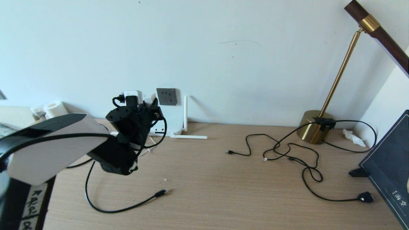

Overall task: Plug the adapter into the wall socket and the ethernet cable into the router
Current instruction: Align plug and socket

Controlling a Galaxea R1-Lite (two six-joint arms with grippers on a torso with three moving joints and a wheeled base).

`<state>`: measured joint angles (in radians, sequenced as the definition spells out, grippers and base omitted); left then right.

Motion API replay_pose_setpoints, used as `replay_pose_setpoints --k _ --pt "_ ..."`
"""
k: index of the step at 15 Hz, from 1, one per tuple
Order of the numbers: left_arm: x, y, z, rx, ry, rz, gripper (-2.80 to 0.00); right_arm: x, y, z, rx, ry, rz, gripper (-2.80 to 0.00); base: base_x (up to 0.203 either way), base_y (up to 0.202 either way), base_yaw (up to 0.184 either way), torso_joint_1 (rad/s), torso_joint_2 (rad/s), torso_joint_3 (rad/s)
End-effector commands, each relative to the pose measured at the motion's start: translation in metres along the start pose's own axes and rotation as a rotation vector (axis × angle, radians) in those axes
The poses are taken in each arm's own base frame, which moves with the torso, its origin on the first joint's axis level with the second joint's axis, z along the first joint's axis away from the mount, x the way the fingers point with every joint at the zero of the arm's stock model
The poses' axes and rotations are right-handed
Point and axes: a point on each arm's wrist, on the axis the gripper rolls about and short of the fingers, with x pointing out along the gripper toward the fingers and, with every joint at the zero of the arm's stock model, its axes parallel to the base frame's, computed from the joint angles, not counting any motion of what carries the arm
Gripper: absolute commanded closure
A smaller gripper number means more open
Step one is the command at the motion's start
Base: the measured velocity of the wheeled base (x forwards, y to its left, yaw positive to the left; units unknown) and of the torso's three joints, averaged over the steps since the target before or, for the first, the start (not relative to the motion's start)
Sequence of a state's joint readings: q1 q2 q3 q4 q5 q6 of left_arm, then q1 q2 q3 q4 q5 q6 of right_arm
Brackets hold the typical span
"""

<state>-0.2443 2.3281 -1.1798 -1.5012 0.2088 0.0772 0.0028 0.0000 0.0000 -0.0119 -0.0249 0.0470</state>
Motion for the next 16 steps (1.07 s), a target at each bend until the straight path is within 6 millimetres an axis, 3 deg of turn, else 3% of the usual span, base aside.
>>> replay_pose_setpoints --k 1,8,16 --pt "0.011 -0.002 -0.02 -0.001 -0.014 -0.014 0.0 0.0 0.0 0.0 0.001 0.001 0.001 0.0 0.0 0.0 0.0 0.0 0.0 0.0" --pt "0.038 -0.009 -0.036 -0.008 -0.058 -0.031 0.0 0.0 0.0 0.0 0.001 0.001 0.001 0.0 0.0 0.0 0.0 0.0 0.0 0.0" --pt "0.049 -0.003 -0.041 0.001 -0.036 -0.02 0.0 0.0 0.0 0.0 0.001 0.001 0.001 0.0 0.0 0.0 0.0 0.0 0.0 0.0"
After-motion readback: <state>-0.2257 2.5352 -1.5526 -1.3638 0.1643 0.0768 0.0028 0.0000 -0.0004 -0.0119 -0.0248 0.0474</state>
